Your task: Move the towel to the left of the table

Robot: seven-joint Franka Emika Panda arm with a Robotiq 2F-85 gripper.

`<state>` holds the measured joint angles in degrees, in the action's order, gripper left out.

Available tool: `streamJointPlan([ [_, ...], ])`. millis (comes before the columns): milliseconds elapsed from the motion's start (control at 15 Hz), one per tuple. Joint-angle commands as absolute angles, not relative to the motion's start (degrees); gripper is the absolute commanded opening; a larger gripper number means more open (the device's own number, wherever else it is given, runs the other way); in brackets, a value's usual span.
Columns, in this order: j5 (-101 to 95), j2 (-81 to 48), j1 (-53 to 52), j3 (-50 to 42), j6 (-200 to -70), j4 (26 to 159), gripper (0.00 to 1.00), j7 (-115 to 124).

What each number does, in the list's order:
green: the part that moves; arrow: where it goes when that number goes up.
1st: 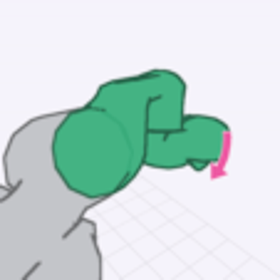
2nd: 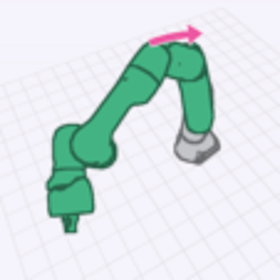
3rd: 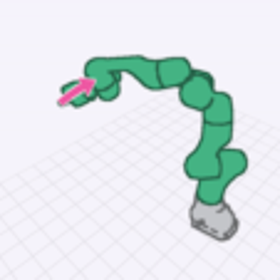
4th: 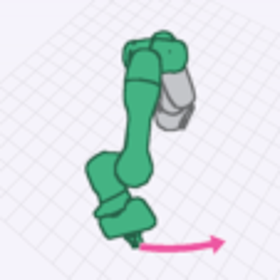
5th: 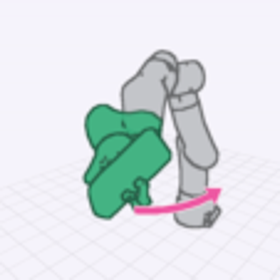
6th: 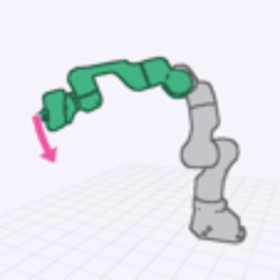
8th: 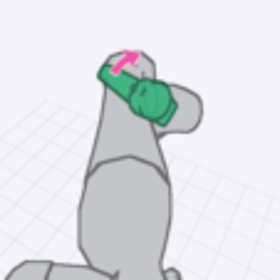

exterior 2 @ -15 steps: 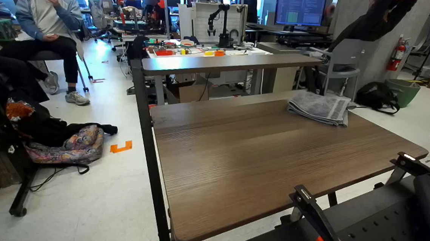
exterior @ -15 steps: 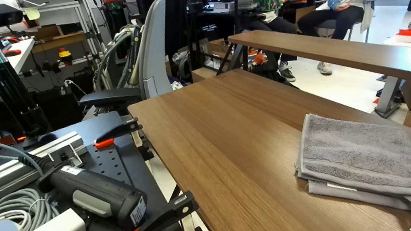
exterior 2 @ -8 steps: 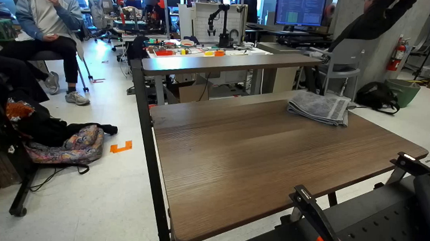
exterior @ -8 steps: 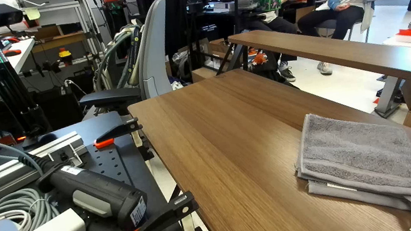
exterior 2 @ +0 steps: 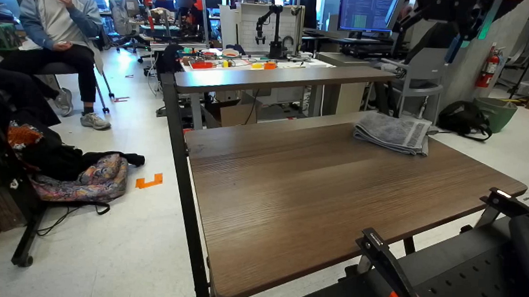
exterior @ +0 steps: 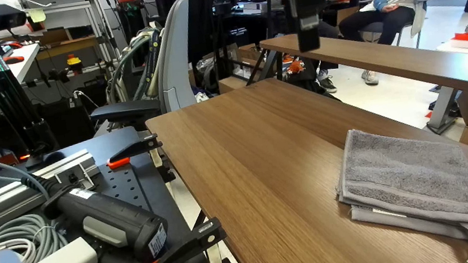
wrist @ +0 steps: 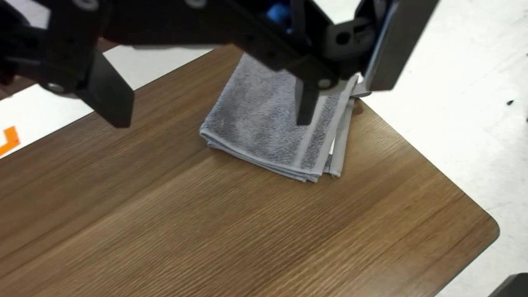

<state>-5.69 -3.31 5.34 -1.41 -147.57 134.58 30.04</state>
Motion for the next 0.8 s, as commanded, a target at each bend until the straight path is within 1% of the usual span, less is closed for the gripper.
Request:
streamJointPlan([
  [0,-11.2,-13.8,4.5,-5.9,-149.1,126.0,1.0,37.3],
  [400,-9.4,-26.4,3.3,-12.5,-148.8,114.8,1.0,40.6],
  [733,-5.9,-33.6,4.3,-14.0,-148.7,108.6,1.0,39.1],
])
